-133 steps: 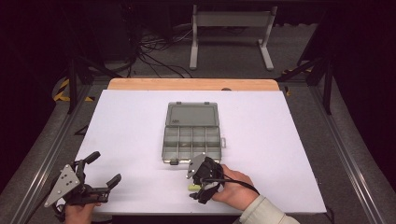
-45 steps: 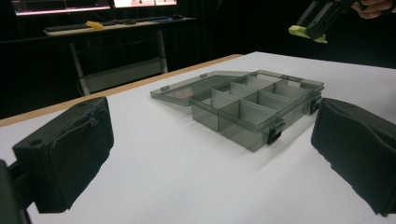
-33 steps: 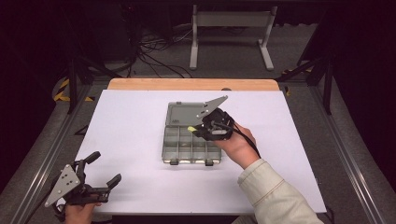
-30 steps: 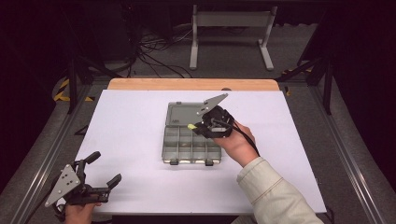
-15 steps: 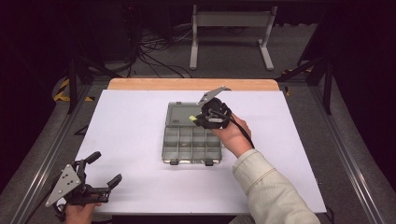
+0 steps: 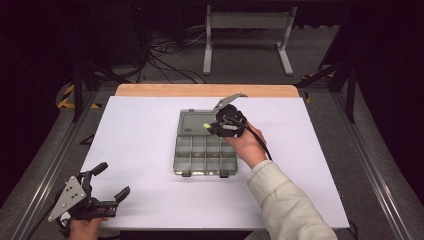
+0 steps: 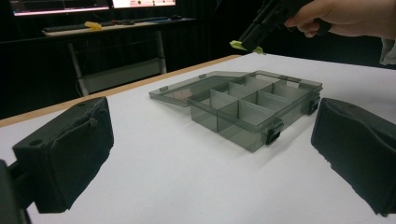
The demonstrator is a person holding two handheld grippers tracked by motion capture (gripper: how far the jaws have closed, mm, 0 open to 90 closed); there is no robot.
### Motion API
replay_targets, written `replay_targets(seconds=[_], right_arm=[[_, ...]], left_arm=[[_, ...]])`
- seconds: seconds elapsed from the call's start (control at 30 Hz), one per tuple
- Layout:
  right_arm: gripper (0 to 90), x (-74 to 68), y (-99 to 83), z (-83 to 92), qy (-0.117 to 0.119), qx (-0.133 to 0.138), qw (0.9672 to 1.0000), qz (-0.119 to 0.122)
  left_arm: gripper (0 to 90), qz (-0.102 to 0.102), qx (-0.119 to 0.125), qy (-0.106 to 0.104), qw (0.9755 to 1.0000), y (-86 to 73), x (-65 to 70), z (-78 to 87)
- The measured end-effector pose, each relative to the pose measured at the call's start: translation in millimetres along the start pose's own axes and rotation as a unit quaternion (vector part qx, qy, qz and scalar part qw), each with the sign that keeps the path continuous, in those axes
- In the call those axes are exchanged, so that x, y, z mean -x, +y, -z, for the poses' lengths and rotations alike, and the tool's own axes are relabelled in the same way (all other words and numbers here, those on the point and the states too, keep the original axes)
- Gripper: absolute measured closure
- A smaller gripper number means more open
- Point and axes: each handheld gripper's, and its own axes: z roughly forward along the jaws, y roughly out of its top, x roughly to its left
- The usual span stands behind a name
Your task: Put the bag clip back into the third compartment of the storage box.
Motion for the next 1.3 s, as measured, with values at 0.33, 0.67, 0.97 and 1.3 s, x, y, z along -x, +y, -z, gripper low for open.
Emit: replay_targets(seconds=[0.33, 0.67, 0.97, 1.3], right_arm=[[77.9, -0.8, -9.3, -13.8, 0.007, -0.015, 0.9999, -0.005], [77.9, -2.1, -20.1, -23.5, 0.017, -0.024, 0.9995, -0.012], [77.8, -4.3, -24.9, -28.7, 0.024, -0.026, 0.9992, -0.017], [77.8, -4.9, -28.4, -33.6, 0.035, -0.025, 0.9988, -0.023]], left_arm=[[0.0, 0.000, 0.000, 0.000, 1.0000, 0.1, 0.1, 0.0], [0.0, -0.001, 0.000, 0.002, 1.0000, 0.0, 0.8, -0.5], [0.0, -0.001, 0.001, 0.002, 1.0000, -0.2, 0.8, -0.8], [0.0, 0.000, 0.001, 0.002, 1.0000, -0.2, 1.0, -0.9]])
